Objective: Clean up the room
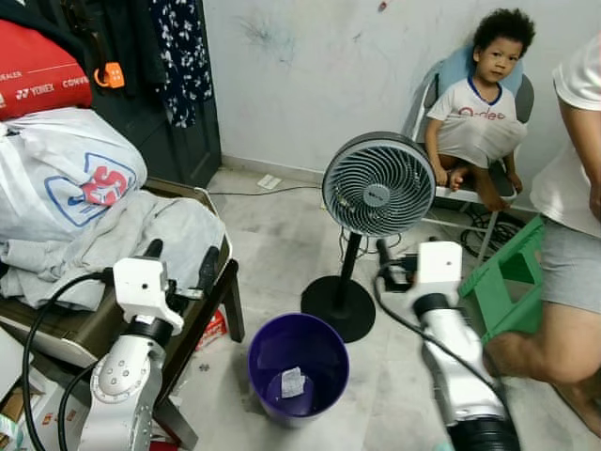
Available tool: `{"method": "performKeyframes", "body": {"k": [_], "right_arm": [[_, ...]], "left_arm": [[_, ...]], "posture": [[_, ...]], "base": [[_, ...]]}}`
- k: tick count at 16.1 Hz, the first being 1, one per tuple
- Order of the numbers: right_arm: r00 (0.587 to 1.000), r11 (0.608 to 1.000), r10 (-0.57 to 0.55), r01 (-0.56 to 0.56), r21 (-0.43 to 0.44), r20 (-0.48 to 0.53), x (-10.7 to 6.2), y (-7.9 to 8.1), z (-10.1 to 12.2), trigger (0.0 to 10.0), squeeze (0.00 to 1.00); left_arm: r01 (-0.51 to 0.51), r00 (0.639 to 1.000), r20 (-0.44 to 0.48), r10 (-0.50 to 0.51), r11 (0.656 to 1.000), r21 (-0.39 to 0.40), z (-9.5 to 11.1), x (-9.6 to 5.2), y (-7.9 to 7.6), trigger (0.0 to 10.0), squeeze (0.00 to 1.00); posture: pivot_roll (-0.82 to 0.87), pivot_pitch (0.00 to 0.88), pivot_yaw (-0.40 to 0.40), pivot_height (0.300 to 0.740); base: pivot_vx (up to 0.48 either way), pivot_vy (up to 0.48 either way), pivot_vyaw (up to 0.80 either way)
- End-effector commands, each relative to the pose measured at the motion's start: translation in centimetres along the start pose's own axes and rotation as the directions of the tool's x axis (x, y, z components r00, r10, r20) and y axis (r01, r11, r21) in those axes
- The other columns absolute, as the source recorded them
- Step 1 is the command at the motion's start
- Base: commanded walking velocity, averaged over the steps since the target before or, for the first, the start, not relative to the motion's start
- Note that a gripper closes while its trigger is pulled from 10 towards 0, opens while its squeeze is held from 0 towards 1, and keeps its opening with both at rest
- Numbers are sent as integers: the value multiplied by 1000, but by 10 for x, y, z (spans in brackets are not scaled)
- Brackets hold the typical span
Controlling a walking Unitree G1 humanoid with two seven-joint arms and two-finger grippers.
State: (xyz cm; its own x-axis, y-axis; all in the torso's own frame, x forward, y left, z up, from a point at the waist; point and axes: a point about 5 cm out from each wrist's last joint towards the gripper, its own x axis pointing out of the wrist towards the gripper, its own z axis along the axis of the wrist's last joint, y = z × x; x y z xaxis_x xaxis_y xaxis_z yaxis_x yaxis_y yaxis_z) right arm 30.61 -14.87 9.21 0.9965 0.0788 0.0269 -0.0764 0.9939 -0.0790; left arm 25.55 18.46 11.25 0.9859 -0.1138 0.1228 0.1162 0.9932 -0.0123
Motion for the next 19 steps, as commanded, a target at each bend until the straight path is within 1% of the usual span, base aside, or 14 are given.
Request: {"method": "performKeyframes", "body": {"k": [1, 2, 3, 4, 5, 6, 7, 9, 13, 19], "right_arm": [[997, 998, 42, -38, -54, 66, 1, 3, 12, 10000, 0], [995, 992, 31, -19, -126, 93, -2, 1, 16, 10000, 0], [998, 998, 11, -7, -58, 64, -5, 0, 15, 10000, 0], [997, 996, 6, 0, -84, 71, -6, -1, 16, 10000, 0], [998, 998, 11, -6, -68, 69, -8, 1, 17, 10000, 0], [997, 997, 12, -7, -71, 72, -9, 2, 18, 10000, 0], [997, 996, 18, -12, -90, 73, -9, 2, 18, 10000, 0], [997, 997, 12, -6, -77, 77, -9, 2, 20, 10000, 0], [998, 997, 10, -5, -73, 66, -8, 4, 20, 10000, 0], [998, 998, 1, 3, -70, 59, -10, 3, 20, 10000, 0]], "left_arm": [[-8, 1000, -15, 9, 1000, 22, 0, -2, 0, 10000, 0], [-17, 1000, -19, 17, 1000, 11, 0, -4, -1, 10000, 0], [1, 1000, -8, -1, 1000, 19, 0, -5, -3, 10000, 0], [11, 1000, -13, -10, 1000, 16, -1, -5, -5, 10000, 0], [11, 1000, -17, -11, 1000, 12, -1, -5, -5, 10000, 0], [12, 1000, -16, -11, 1000, 9, -1, -3, -6, 10000, 0], [10, 1000, -14, -10, 1000, 4, 0, -2, -7, 10000, 0], [10, 1000, -14, -10, 1000, -2, 1, -3, -8, 10000, 0], [36, 999, -28, -36, 999, -16, -2, -7, -15, 10000, 0], [66, 997, -34, -66, 998, -26, -2, -7, -22, 10000, 0]], "posture": [[-6, 0, -21, 740], [-7, 0, -15, 740], [-9, 0, -10, 740], [-12, 0, -9, 740], [-14, 0, -8, 740], [-14, 0, -10, 740], [-13, 0, -11, 740], [-11, 0, -12, 740], [-14, 0, -10, 740], [-21, 4, -10, 740]], "base": [[0, 0, 0], [0, 0, 0], [0, 0, 0], [0, 0, 0], [0, 0, 0], [0, 0, 575], [0, 0, 800], [0, 0, 800], [0, 0, 800], [0, 0, 800]]}}
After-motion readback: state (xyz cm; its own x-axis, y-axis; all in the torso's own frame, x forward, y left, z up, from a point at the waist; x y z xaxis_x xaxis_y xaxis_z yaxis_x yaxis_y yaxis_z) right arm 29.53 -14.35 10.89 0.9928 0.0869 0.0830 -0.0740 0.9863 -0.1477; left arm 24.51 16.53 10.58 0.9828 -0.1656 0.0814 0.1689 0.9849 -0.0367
